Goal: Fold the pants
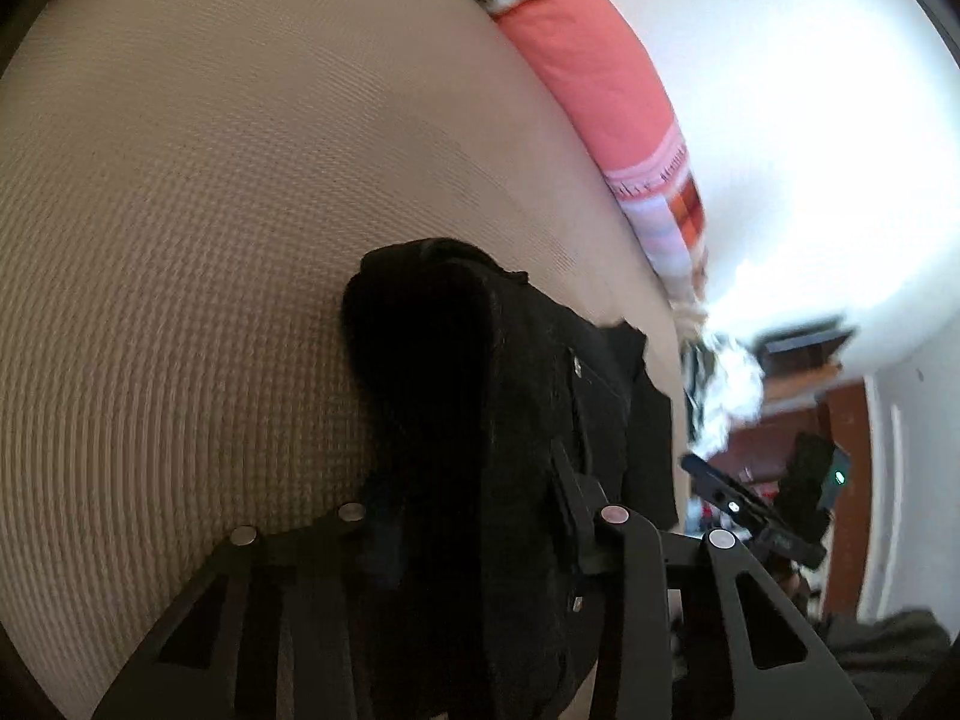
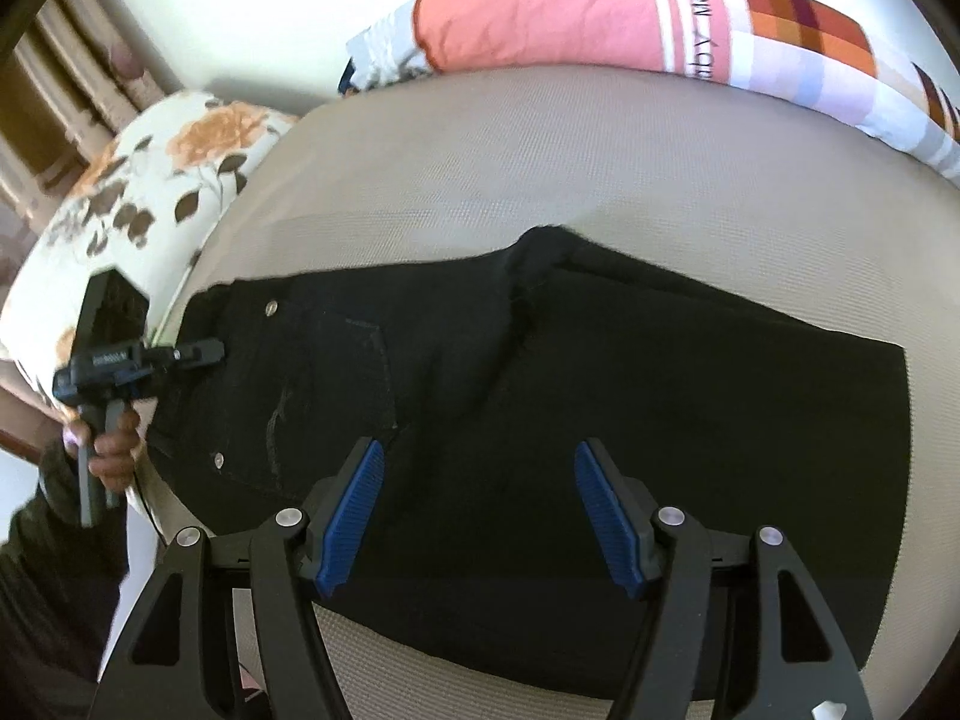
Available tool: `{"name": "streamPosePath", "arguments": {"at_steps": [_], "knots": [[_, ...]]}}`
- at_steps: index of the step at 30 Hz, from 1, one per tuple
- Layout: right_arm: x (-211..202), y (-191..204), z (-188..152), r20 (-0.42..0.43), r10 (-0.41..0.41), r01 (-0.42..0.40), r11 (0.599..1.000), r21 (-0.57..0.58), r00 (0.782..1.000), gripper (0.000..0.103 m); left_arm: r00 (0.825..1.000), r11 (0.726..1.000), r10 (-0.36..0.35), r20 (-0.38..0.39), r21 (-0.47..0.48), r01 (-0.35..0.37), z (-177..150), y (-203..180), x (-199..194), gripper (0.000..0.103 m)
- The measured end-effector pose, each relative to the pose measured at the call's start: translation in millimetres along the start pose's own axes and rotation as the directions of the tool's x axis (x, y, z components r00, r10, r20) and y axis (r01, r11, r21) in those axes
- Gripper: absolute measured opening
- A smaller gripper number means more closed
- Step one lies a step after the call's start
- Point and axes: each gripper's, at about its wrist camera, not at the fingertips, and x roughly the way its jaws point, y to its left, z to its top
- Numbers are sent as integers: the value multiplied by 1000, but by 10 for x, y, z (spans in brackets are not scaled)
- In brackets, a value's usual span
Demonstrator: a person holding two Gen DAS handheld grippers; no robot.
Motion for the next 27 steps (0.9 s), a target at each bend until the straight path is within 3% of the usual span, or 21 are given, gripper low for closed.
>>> {"name": "streamPosePath", "arguments": {"at_steps": [4, 6, 8, 13, 17, 21, 27], "knots": [[-150, -198, -21, 42, -9, 8, 999, 42, 999, 64, 981, 984, 174, 81, -55, -169, -127, -222, -18, 33], [-259, -323, -55, 70, -30, 26, 998, 57, 997, 65, 953, 961, 276, 121, -69, -269, -195, -434, -25, 30], [-348, -449, -85, 89, -25, 18, 997, 77, 996, 66, 935, 946, 324, 148, -85, -314, -244, -583, -73, 27], [-642, -908, -198, 135, -14, -6, 989, 146, 991, 67, 924, 941, 330, 193, -150, -304, -331, -927, -141, 19], [-827, -1245, -289, 164, -98, 68, 982, 176, 982, 68, 921, 948, 305, 240, -165, -271, -453, -1387, -128, 15], [-977, -1545, -387, 192, -145, 105, 973, 205, 971, 68, 911, 949, 312, 271, -134, -286, -534, -1793, 0, 12], [-1106, -1891, -529, 215, -187, 126, 955, 270, 958, 68, 931, 968, 249, 267, -32, -249, -634, -2391, 494, 12]]}}
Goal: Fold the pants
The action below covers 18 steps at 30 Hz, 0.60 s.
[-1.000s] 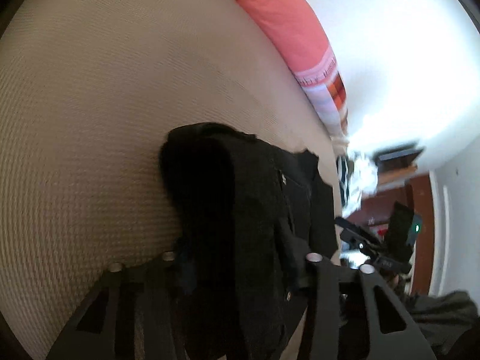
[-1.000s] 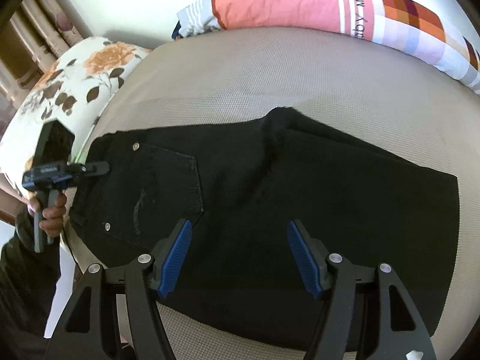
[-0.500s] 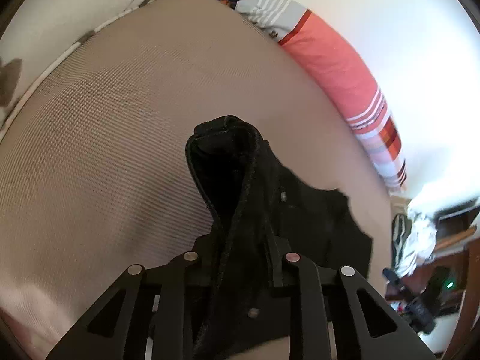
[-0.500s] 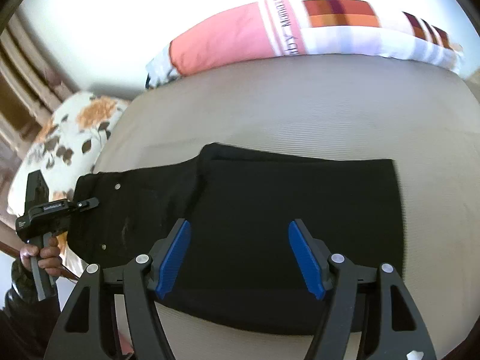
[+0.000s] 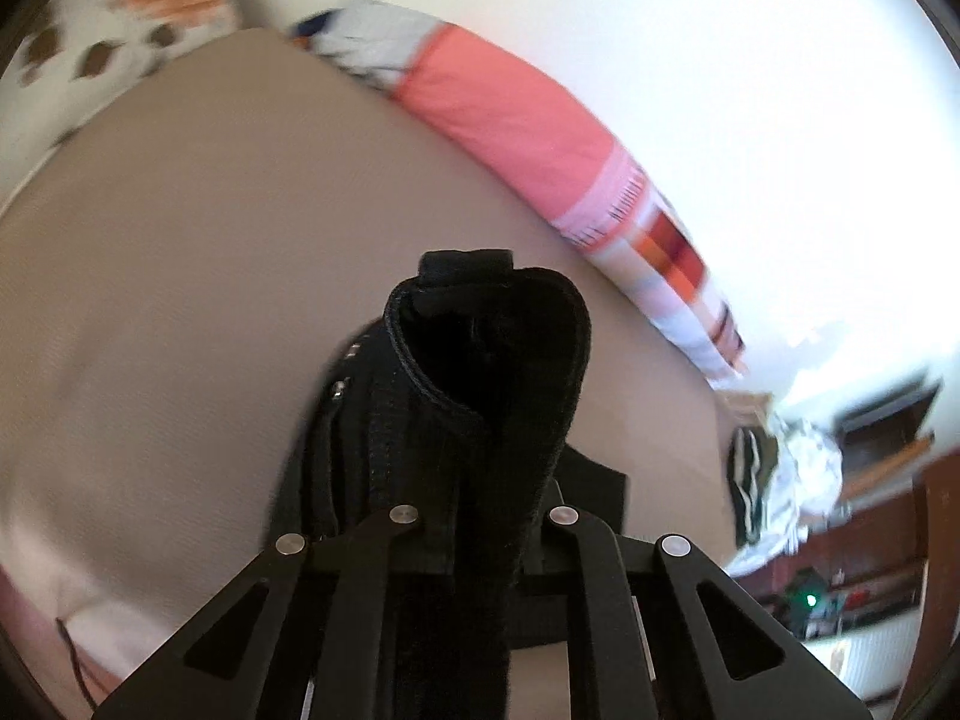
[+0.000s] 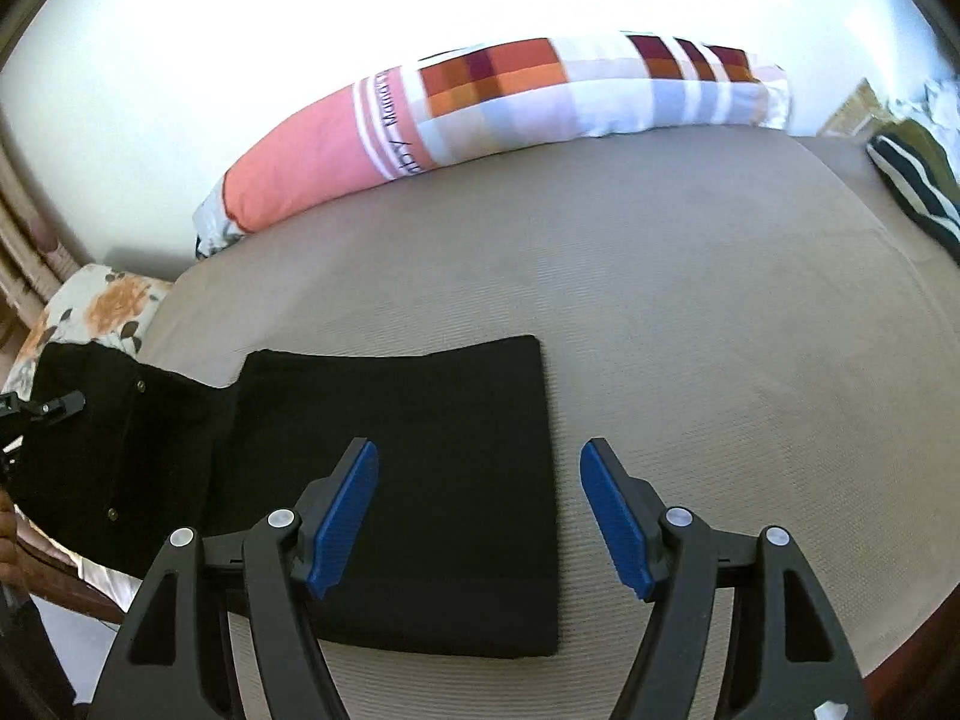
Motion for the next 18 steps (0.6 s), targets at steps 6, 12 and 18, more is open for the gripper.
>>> {"name": "streamPosePath", "arguments": {"at_steps": [6, 12, 18], "knots": [[12, -278, -57, 12, 23, -24, 997, 77, 1000, 68, 997, 997, -58, -50, 47, 60, -242, -519, 444, 12], [66, -440, -98, 7, 20, -21, 995, 101, 1000, 68, 998, 995, -27, -56, 92, 32, -457, -744, 876, 12], [125, -462, -96, -9, 26, -24, 994, 110, 1000, 68, 996, 992, 18, -85, 127, -7, -619, -782, 1173, 12]]}}
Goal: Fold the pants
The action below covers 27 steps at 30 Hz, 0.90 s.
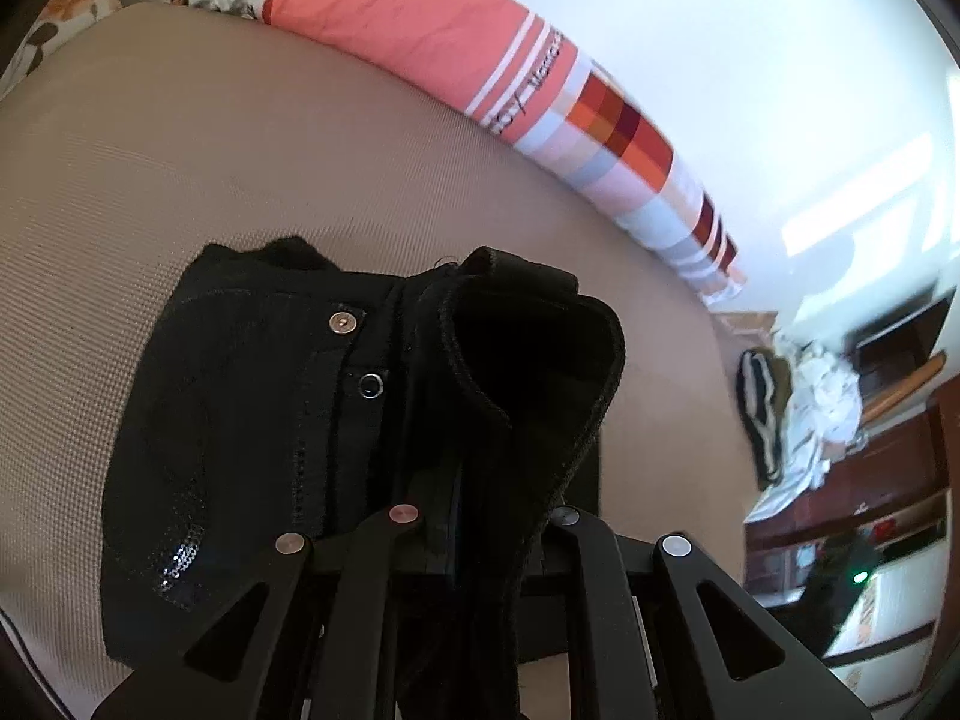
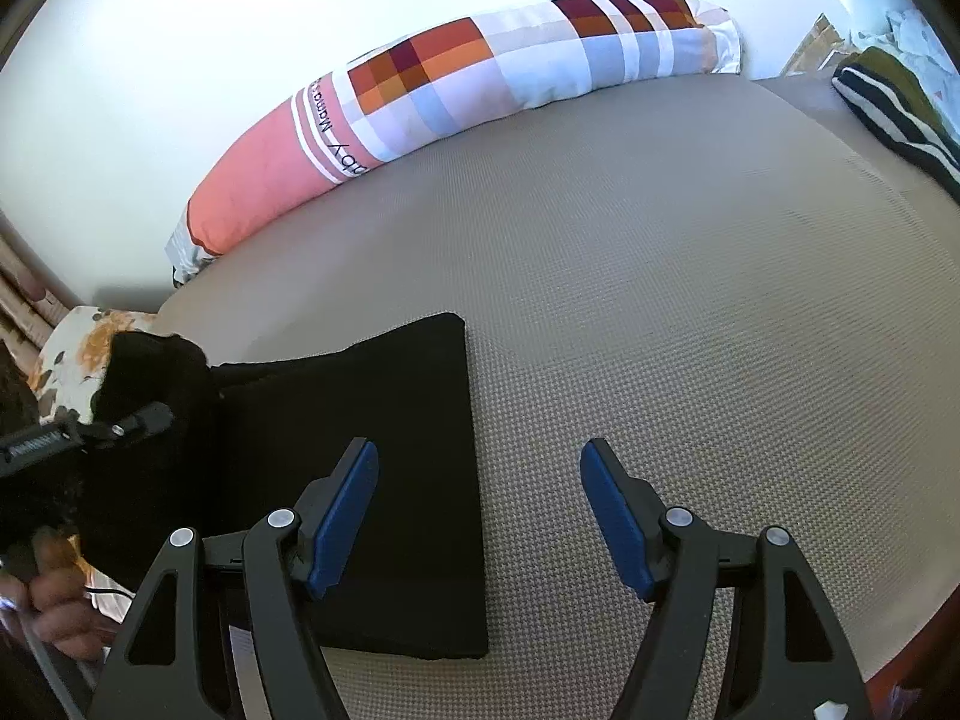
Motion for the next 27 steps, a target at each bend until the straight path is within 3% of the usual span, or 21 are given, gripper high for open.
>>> {"name": "streamPosePath", "arguments": {"at_steps": [5, 12, 14, 16, 19, 24, 27], "knots": [[24, 40, 20, -3, -4, 4, 1000, -21, 1000, 68, 999, 997, 34, 6, 66, -34, -136, -20, 126, 13], [13, 32, 21, -5, 4, -4, 1000, -18, 1000, 68, 999, 997, 37, 14, 65, -38, -191, -9, 158, 21], [10, 32, 20, -2, 5, -5, 1000, -16, 1000, 68, 999, 996, 47, 18, 73, -48, -199, -32, 165, 28], [15, 32, 24, 0, 2, -2, 1000, -17, 1000, 68, 999, 995, 48, 10, 82, -49, -218, -66, 179, 47], [18, -5, 31, 4, -4, 4, 1000, -6, 1000, 68, 1000, 995, 21, -9, 93, -20, -258, -136, 174, 57], [12, -80, 27, 5, -4, 4, 1000, 16, 1000, 68, 999, 987, 6, 41, 163, -13, -329, -241, -21, 66], [2, -114, 32, 8, 50, -50, 998, 39, 999, 68, 995, 984, 28, 97, 172, -45, -338, -170, -205, 68]]}}
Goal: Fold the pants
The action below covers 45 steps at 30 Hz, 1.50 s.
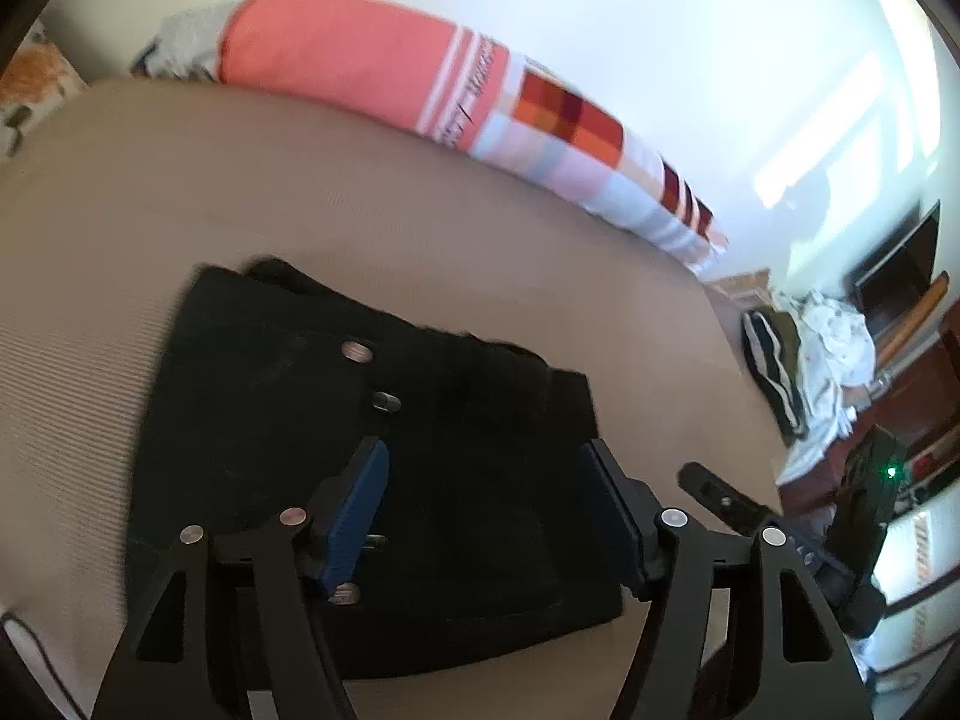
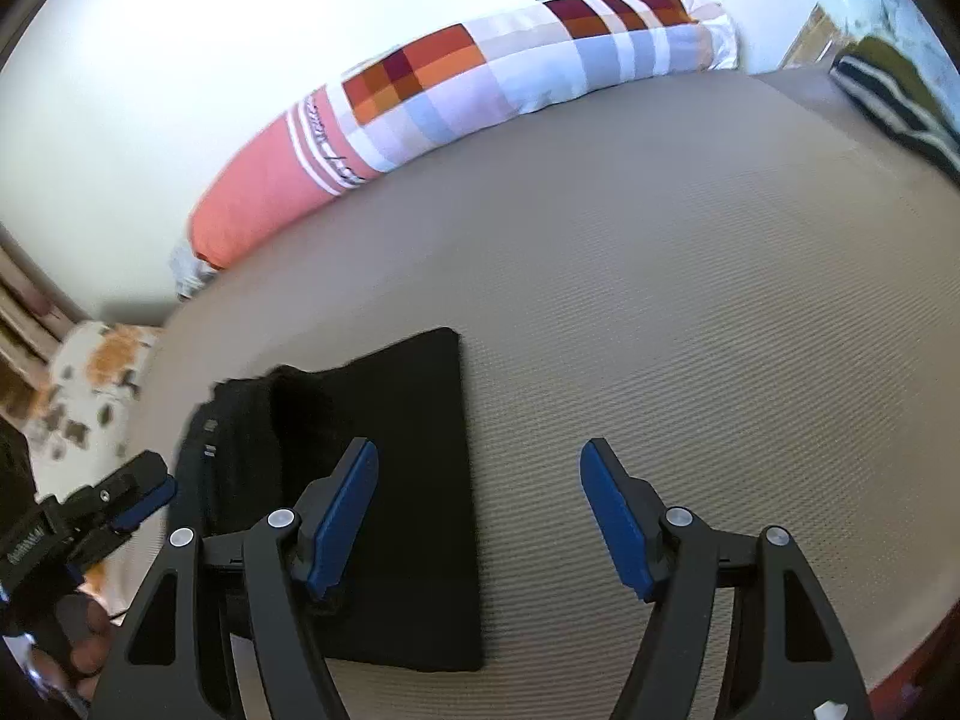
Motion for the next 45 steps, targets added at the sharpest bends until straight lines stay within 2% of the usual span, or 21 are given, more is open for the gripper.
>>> {"name": "streamPosePath", "arguments": {"at_steps": [2, 4, 6, 10, 12, 14, 21, 26, 28, 34, 36, 38, 39, 40, 43, 45], "knots": [[20, -12, -4, -15, 80, -79, 996, 27, 997, 68, 997, 997, 72, 39, 8, -73, -8, 116, -125, 69], [78, 3, -18, -54, 167, -164, 985, 54, 984, 68, 987, 989, 145, 66, 7, -146, -19, 259, -227, 69], [170, 63, -33, -107, 250, -243, 967, 74, 962, 68, 977, 981, 194, 84, -5, -195, -40, 414, -305, 69], [393, 254, -41, -212, 325, -315, 946, 83, 922, 68, 960, 963, 268, 78, -52, -264, -104, 739, -342, 69], [517, 369, -47, -265, 355, -348, 934, 73, 897, 68, 959, 957, 280, 53, -93, -274, -157, 902, -330, 69], [614, 432, -58, -297, 366, -362, 929, 70, 882, 68, 961, 956, 274, 37, -122, -268, -205, 1008, -314, 69], [922, 503, -67, -369, 358, -361, 930, 65, 858, 68, 958, 950, 285, -5, -131, -283, -334, 1134, -232, 69], [1082, 539, -11, -361, 421, -419, 904, 89, 832, 69, 958, 949, 285, -31, -134, -286, -382, 1163, -150, 69], [1140, 578, 16, -360, 437, -437, 895, 85, 824, 66, 958, 948, 283, -38, -138, -285, -394, 1176, -132, 69], [1326, 764, 120, -361, 437, -447, 892, 60, 824, 48, 959, 948, 279, -51, -147, -283, -388, 1198, -114, 69], [1368, 796, 133, -371, 437, -444, 893, 72, 819, 32, 958, 948, 283, -50, -139, -287, -379, 1187, -120, 69], [1322, 825, 135, -369, 446, -449, 890, 83, 815, 21, 956, 947, 290, -37, -129, -293, -358, 1158, -148, 69], [1263, 854, 139, -361, 442, -450, 890, 67, 821, 16, 955, 948, 295, -28, -120, -296, -342, 1139, -162, 69], [1192, 877, 151, -350, 436, -449, 892, 50, 829, 15, 955, 949, 296, -22, -110, -297, -327, 1125, -173, 69], [939, 940, 235, -311, 460, -471, 881, 44, 832, 13, 957, 953, 292, 1, -87, -290, -245, 1066, -192, 69], [727, 970, 332, -267, 464, -477, 879, 20, 844, 12, 959, 957, 284, 15, -67, -283, -176, 1014, -196, 69]]}}
